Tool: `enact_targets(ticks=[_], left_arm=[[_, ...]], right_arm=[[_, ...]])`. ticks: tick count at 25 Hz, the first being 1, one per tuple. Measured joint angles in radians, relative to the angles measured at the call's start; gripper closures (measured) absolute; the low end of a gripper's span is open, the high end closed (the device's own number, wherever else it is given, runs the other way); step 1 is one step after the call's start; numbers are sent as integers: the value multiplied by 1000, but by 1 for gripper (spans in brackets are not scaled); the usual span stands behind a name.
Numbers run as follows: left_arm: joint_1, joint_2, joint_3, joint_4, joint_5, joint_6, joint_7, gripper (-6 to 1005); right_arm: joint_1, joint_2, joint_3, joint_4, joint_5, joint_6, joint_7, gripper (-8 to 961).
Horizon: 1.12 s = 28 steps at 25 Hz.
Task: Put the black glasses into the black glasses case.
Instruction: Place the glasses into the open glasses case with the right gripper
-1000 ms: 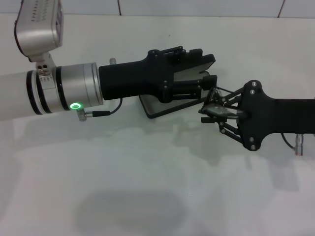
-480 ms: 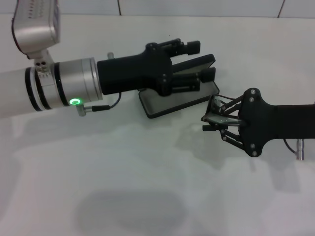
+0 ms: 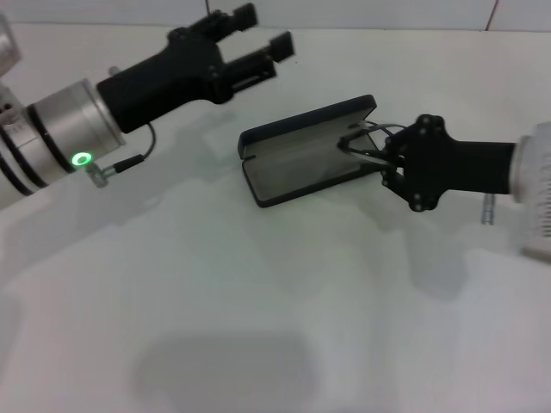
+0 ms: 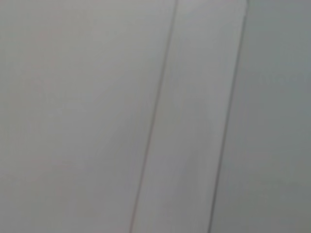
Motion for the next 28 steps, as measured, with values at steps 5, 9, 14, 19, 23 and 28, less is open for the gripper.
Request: enact_targets(ticks=[5,9,14,19,23,28], left_arm=[[13,-3,0,0,-23,-25,-3,185],[2,-4,0,5,-26,-54,-6,185],[-11,-8,2,7,-22,-65,-1,185],[-20,-9,2,7,-17,-76,-1,185],[-20,-10,2,7,-16,-78,-1,186],[-22,-10,2,17,-16,-78,-1,186]], right_arm=[[-3,3,-170,-37,-19,231,20,891],[13,2,-246,-37,-20,321,20,890],[54,6,-353,-5,-21,443,13,889],[94,7,-397,30,-21,488,12,888],[120,7,-416,57,-21,525,12,887],[156,7,-472,93,-13,624,21,885]])
